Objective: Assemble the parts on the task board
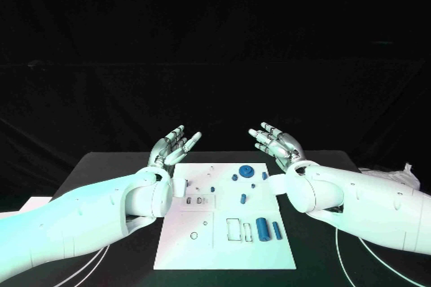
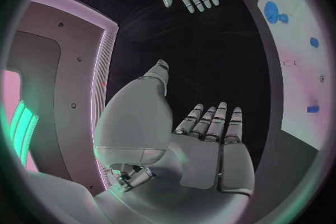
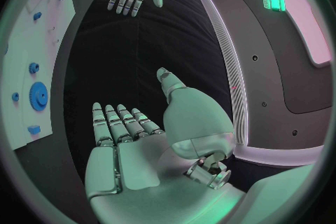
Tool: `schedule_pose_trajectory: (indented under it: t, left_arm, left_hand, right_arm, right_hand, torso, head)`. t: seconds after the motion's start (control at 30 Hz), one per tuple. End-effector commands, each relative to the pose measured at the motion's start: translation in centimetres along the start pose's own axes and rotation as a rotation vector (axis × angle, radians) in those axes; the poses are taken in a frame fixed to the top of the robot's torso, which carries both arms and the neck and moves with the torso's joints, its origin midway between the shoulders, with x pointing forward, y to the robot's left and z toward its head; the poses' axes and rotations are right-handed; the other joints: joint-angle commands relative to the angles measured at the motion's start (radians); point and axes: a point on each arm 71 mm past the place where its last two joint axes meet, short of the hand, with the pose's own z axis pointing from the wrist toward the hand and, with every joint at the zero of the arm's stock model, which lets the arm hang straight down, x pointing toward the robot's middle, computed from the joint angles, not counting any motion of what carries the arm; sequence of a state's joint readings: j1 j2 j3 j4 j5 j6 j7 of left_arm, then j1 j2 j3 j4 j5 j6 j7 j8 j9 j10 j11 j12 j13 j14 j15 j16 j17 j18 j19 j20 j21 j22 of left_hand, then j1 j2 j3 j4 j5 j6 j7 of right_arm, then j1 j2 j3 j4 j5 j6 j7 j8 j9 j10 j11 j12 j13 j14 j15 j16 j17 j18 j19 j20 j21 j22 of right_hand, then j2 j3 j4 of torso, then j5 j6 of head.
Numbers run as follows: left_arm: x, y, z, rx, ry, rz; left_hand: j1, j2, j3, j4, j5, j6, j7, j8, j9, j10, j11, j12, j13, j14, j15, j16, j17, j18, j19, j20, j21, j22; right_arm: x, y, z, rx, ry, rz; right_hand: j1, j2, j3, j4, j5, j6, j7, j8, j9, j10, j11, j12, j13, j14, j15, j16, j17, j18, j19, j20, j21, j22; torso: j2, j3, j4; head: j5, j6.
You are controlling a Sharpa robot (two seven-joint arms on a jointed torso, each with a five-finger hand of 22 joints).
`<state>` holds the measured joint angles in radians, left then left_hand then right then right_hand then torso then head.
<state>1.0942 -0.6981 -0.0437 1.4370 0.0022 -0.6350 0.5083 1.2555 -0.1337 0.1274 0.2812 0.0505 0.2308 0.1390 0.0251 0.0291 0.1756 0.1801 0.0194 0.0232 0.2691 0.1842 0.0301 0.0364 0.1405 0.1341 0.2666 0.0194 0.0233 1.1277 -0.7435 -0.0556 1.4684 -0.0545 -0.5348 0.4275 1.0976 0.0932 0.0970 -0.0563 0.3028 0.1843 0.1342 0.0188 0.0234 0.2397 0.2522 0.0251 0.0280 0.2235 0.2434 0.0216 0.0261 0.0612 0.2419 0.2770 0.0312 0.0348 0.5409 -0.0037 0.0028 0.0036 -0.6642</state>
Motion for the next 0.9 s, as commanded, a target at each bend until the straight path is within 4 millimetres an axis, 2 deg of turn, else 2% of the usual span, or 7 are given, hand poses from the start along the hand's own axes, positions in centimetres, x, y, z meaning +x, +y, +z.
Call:
schedule_pose_trajectory:
  t: [0.03, 0.13, 0.23, 0.3, 0.4, 0.63, 0.9]
  left_arm:
    - [0.5, -0.3, 0.1, 0.034, 0.061, -0.020]
    - [0.5, -0.3, 0.1, 0.034, 0.061, -0.020]
    - [0.5, -0.3, 0.1, 0.034, 0.061, -0.020]
    - [0.5, -0.3, 0.1, 0.034, 0.061, -0.020]
    - [-2.2, -0.8, -0.2, 0.059, 0.042, -0.023]
    - [-2.5, -1.4, -0.7, 0.080, 0.067, -0.013]
    - [-2.6, -2.7, -1.9, 0.094, 0.115, -0.024]
  left_hand:
    - [0.056, 0.005, 0.011, 0.013, 0.007, 0.037, 0.094, 0.010, 0.005, 0.028, 0.021, 0.009, 0.005, 0.035, 0.007, 0.010, 0.005, 0.026, 0.013, 0.020, 0.010, 0.005]
    - [0.063, 0.024, 0.020, 0.011, 0.006, 0.088, 0.108, 0.018, 0.010, 0.090, 0.038, 0.018, 0.011, 0.104, 0.015, 0.023, 0.014, 0.022, 0.051, 0.023, 0.025, 0.013]
    - [0.081, 0.058, 0.031, -0.002, 0.005, 0.274, 0.128, 0.062, 0.032, 0.347, 0.068, 0.076, 0.039, 0.419, 0.033, 0.110, 0.057, 0.006, 0.318, 0.021, 0.127, 0.069]
    - [0.085, 0.073, 0.027, -0.012, 0.004, 0.449, 0.129, 0.103, 0.051, 0.578, 0.050, 0.129, 0.057, 0.549, 0.012, 0.157, 0.074, 0.022, 0.517, 0.026, 0.216, 0.110]
    - [0.084, 0.086, 0.019, -0.022, 0.003, 0.594, 0.114, 0.144, 0.066, 0.687, 0.027, 0.160, 0.061, 0.661, -0.014, 0.200, 0.094, 0.045, 0.621, 0.012, 0.273, 0.132]
    - [0.086, 0.106, -0.003, -0.047, 0.005, 0.701, 0.069, 0.161, 0.068, 0.856, -0.029, 0.185, 0.068, 0.898, -0.089, 0.277, 0.180, 0.044, 0.808, -0.057, 0.372, 0.171]
    - [0.091, 0.107, -0.015, -0.060, 0.004, 0.737, 0.057, 0.149, 0.062, 0.919, -0.045, 0.176, 0.076, 0.937, -0.106, 0.276, 0.231, 0.042, 0.842, -0.075, 0.391, 0.180]
  right_arm:
    - [1.4, 0.0, 0.3, 0.030, 0.225, 0.000]
    - [1.5, 0.1, 0.5, 0.041, 0.279, -0.009]
    - [1.7, 0.1, 0.7, 0.049, 0.313, -0.016]
    - [1.7, 0.1, 0.7, 0.052, 0.326, -0.019]
    - [-1.5, 1.7, 1.4, -0.104, 0.198, -0.288]
    - [-2.7, 2.8, 1.5, -0.178, 0.187, -0.483]
    - [-3.2, 4.0, 1.6, -0.230, 0.218, -0.722]
  right_hand:
    - [0.082, 0.015, 0.016, -0.032, -0.001, 0.057, 0.162, 0.012, 0.007, 0.068, 0.017, 0.013, 0.008, 0.071, 0.015, 0.014, 0.007, 0.031, 0.053, 0.016, 0.023, 0.011]
    - [0.127, 0.019, 0.033, -0.068, -0.015, 0.160, 0.161, 0.030, 0.018, 0.210, 0.014, 0.036, 0.020, 0.241, 0.006, 0.044, 0.022, 0.048, 0.181, 0.014, 0.068, 0.034]
    - [0.166, 0.020, 0.058, -0.104, -0.014, 0.321, 0.149, 0.059, 0.034, 0.437, -0.005, 0.075, 0.035, 0.482, -0.021, 0.090, 0.038, 0.075, 0.321, 0.014, 0.122, 0.056]
    - [0.186, 0.016, 0.083, -0.129, -0.014, 0.478, 0.131, 0.087, 0.047, 0.602, -0.028, 0.109, 0.042, 0.619, -0.046, 0.118, 0.043, 0.101, 0.425, 0.014, 0.161, 0.070]
    - [0.190, 0.007, 0.112, -0.148, -0.013, 0.590, 0.119, 0.099, 0.049, 0.658, -0.044, 0.111, 0.036, 0.677, -0.062, 0.122, 0.039, 0.118, 0.469, 0.013, 0.179, 0.072]
    - [0.164, -0.033, 0.211, -0.182, -0.030, 0.738, 0.094, 0.090, 0.044, 0.775, -0.075, 0.084, 0.034, 0.808, -0.098, 0.114, 0.040, 0.125, 0.561, -0.011, 0.220, 0.071]
    - [0.148, -0.072, 0.257, -0.192, -0.041, 0.805, 0.071, 0.084, 0.048, 0.870, -0.104, 0.068, 0.036, 0.926, -0.137, 0.125, 0.053, 0.124, 0.660, -0.055, 0.287, 0.095]
  torso:
    - [0.000, -0.0001, 0.0000]
    - [0.000, -0.0001, 0.0000]
    - [0.000, -0.0001, 0.0000]
    - [0.000, -0.0001, 0.0000]
    - [0.017, 0.0036, -0.0028]
    - [0.034, 0.0086, 0.0014]
    - [0.074, 0.0061, 0.0051]
  head:
    - [0.000, 0.000]
    - [0.000, 0.000]
    - [0.000, 0.000]
    - [0.000, 0.000]
    - [-0.005, 0.006]
    - [-0.005, 0.011]
    - [-0.012, 0.020]
